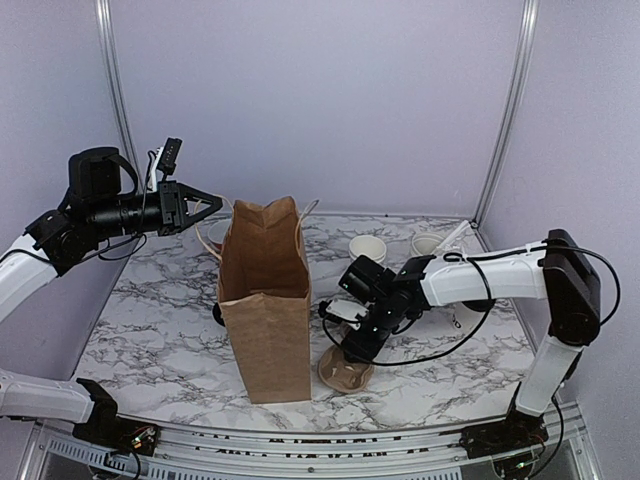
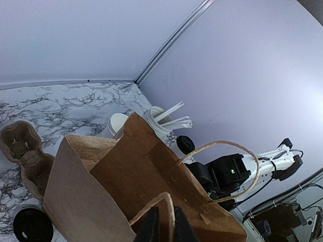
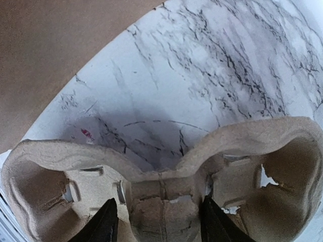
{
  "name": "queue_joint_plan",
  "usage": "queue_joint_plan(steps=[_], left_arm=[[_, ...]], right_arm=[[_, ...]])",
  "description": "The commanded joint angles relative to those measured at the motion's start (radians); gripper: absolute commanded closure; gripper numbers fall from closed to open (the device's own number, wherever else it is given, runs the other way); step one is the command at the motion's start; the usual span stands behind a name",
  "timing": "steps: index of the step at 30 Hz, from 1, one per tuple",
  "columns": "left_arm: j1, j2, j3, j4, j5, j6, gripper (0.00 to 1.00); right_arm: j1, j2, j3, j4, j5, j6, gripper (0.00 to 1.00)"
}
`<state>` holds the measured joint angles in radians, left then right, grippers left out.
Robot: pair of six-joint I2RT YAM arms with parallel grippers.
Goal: Pack the takeout coffee
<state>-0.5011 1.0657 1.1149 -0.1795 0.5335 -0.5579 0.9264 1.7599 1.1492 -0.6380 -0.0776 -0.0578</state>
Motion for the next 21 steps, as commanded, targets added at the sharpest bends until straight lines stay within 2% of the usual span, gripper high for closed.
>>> queue_joint_plan(steps=[1,9,13,21], left_arm=[[0.006,0.003,0.017,-0.003,0.011,0.000,0.88],[0.007,0.010,0.020,-0.003,0.016,0.002,0.88],[0.006,0.014,0.031,-0.004,0.025,0.004,0.88],[0.006,0.025,0.111,-0.090,0.071,0.070,0.88]], right_arm=[[-0.004,0.016,0.023,0.003,-0.010,-0.021,0.45],[-0.006,0.034,0.030,0.003,-0.017,-0.027,0.48],[-0.006,0.031,0.036,-0.002,-0.013,-0.026,0.58],[-0.007,-0.042,0.059,-0.014,-0.012,-0.012,0.64]])
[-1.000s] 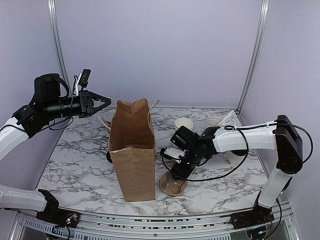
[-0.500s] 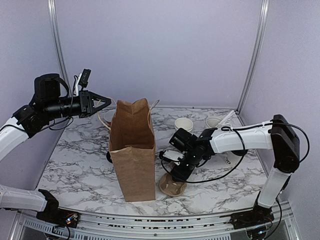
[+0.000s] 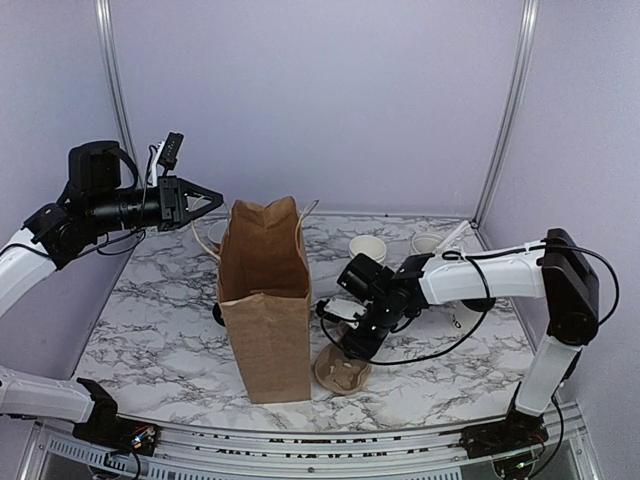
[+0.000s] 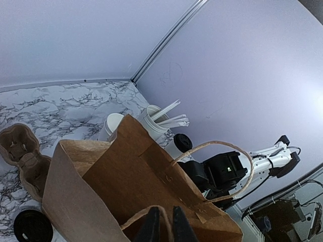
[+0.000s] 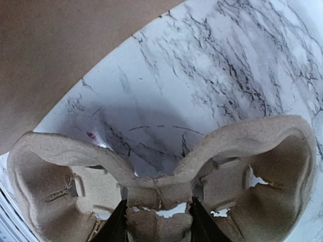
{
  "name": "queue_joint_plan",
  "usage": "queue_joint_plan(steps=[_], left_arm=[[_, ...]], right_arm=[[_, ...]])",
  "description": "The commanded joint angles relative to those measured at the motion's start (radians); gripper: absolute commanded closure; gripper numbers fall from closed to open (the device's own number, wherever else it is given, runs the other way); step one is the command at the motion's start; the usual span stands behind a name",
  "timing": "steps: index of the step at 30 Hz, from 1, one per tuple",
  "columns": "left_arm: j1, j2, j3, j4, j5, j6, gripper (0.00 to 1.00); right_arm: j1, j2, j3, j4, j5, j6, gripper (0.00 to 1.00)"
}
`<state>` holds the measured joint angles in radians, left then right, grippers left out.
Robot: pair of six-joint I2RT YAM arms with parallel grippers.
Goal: Pack the takeout coffee
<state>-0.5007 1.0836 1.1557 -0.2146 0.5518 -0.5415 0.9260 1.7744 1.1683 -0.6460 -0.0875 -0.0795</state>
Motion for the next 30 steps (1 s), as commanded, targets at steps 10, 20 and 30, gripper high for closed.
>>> queue_joint_plan(steps=[10,20,30], left_arm=[[0.005,0.015,0.172,-0.187,0.100,0.156,0.99],[0.007,0.066,0.207,-0.197,0.130,0.151,1.00],[-0.008,0.086,0.215,-0.158,0.162,0.113,1.00]], right_arm=[[-0.005,-0.202,0.013,0.000,-0.007,0.053,0.70],[-0.006,-0.408,0.003,-0.001,-0.002,0.089,0.72],[-0.011,-0.577,0.089,-0.056,0.077,0.089,0.73]])
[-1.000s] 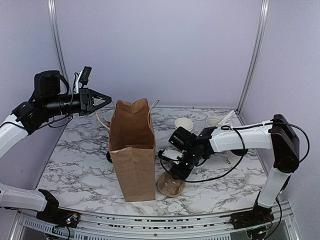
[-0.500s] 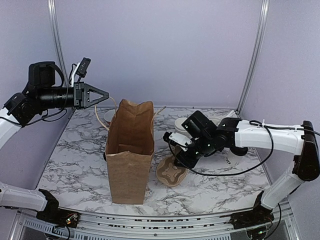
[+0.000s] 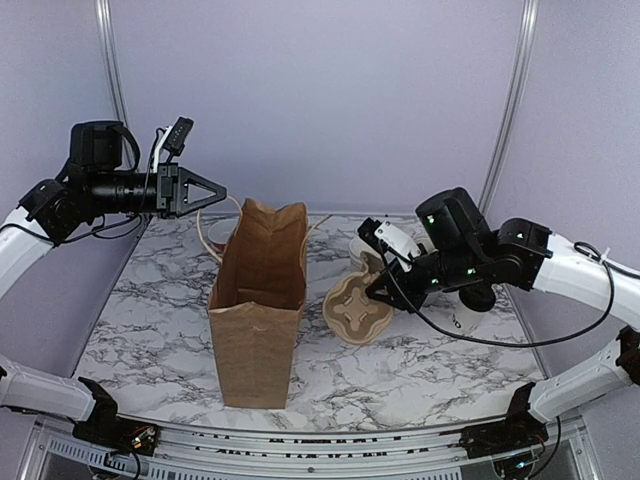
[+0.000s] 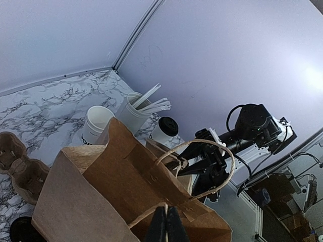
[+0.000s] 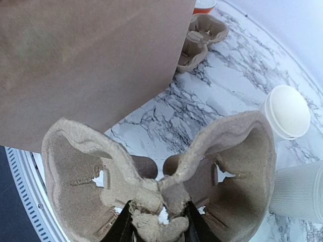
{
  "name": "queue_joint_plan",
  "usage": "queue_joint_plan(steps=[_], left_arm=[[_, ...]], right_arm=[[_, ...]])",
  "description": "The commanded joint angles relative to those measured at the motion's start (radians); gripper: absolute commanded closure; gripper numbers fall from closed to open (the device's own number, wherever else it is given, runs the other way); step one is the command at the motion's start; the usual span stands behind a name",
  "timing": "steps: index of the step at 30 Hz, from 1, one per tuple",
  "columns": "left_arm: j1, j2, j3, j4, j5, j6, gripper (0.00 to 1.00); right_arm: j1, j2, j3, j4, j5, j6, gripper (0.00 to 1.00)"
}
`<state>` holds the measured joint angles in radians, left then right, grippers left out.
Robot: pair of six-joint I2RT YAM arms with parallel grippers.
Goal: Pack the takeout coffee
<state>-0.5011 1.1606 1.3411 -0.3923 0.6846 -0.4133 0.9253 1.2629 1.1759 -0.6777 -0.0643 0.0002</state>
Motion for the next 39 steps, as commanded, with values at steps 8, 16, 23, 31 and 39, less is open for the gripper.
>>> queue_joint_plan(steps=[8,16,23,31,39], left_arm=[[-0.068,0.048,0.065,0.049,0.011,-0.023,1.00],[-0.132,0.087,0.107,0.060,-0.014,-0.020,1.00],[-0.169,0.123,0.139,0.061,-0.030,-0.015,1.00],[-0.244,0.137,0.161,0.062,-0.057,-0.011,1.00],[-0.265,0.136,0.168,0.068,-0.068,-0.006,1.00]], right_arm=[[-0.013,-0.138,0.198,-0.046,0.124,-0.001,0.74],[-0.013,-0.167,0.344,-0.092,0.187,-0.028,0.75],[-0.012,-0.139,0.467,-0.083,0.158,-0.080,0.75],[-0.011,-0.046,0.581,-0.071,-0.025,-0.137,0.74],[-0.010,0.049,0.560,-0.028,-0.244,-0.141,0.74]])
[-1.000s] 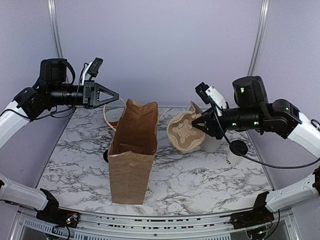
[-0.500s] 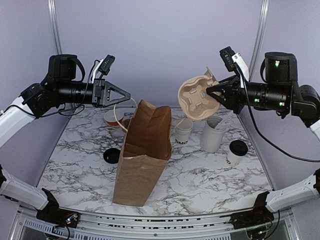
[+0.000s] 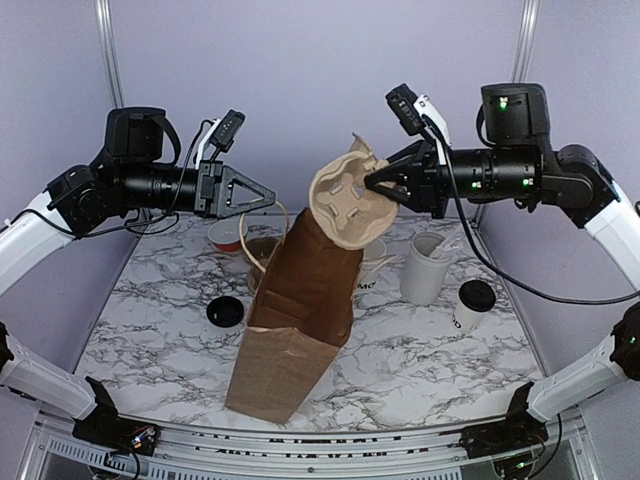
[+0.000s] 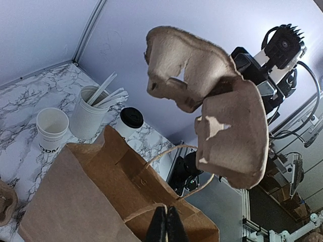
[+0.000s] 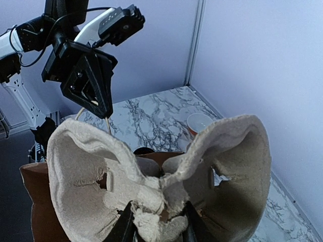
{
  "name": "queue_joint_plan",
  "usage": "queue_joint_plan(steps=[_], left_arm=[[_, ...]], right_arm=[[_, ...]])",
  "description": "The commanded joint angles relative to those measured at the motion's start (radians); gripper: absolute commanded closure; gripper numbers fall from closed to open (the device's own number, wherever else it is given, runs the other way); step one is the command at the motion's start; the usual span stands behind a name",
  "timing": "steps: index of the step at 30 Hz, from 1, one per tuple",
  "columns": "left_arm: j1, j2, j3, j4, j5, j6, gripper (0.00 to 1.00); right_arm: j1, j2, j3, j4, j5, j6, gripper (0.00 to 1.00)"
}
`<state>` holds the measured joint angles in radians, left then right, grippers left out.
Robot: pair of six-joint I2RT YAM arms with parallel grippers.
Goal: Pack the takeout coffee
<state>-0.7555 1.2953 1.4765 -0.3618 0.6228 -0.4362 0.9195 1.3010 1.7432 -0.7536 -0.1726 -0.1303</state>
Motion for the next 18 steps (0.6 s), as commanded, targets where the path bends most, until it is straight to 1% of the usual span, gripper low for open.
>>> queue_joint_plan(steps=[1,5,10,15,18], left_arm=[[-0.013,0.001,0.033,0.040,-0.007,0.017,1.00],[-0.018,0.002,0.034,0.043,-0.007,0.021,1.00],[-0.019,0.007,0.035,0.054,-0.011,0.014,1.00],[-0.018,0.007,0.024,0.084,-0.027,-0.004,1.00],[-0.018,0.005,0.016,0.096,-0.049,-0.009,1.00]], right_arm=[[-0.005,0.015,-0.027,0.057,-0.162,-0.011,0.74],[-0.005,0.021,-0.100,0.089,-0.259,-0.016,0.74],[-0.005,0.022,-0.154,0.102,-0.321,0.003,0.74],[0.007,0.024,-0.202,0.117,-0.346,0.040,0.74],[0.025,0.033,-0.210,0.107,-0.327,0.053,0.75]])
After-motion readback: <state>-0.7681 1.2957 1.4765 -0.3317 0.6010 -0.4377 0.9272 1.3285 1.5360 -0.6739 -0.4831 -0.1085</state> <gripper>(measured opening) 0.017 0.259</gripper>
